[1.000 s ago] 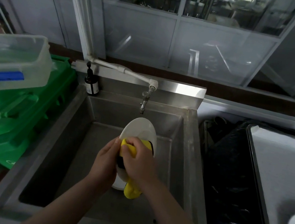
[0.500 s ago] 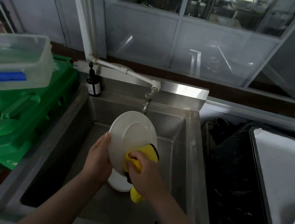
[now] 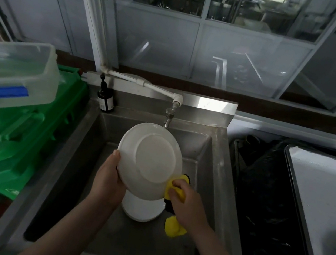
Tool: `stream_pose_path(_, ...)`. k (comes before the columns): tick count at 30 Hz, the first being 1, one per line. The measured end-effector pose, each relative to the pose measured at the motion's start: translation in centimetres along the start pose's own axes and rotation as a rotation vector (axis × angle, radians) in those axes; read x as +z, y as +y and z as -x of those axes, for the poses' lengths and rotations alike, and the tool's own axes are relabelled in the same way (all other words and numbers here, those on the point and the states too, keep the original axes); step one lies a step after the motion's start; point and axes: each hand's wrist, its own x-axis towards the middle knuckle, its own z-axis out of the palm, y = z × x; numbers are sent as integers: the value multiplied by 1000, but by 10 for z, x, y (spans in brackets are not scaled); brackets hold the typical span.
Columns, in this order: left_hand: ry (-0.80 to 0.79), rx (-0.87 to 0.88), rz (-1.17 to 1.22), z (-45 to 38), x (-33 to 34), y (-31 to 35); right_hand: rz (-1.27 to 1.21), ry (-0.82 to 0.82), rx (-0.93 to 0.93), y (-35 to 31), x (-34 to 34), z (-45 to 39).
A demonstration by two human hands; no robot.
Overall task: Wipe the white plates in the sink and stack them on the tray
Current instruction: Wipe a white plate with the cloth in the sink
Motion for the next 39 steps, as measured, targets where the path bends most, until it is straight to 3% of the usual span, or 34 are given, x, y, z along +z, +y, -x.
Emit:
stream_pose_path(9, -24, -54, 93, -1, 3, 9, -158, 164, 72, 0, -2, -5)
stream_pose_path(14, -35, -40, 92, 1, 9, 6, -98, 135, 64, -7, 12, 1)
stream_pose_path(29, -68, -57, 77, 5, 21, 2, -226, 134, -17, -64, 37, 16)
stream_pose_path(39, -128, 26, -142, 15, 26, -2, -179, 103, -35, -86, 32, 10)
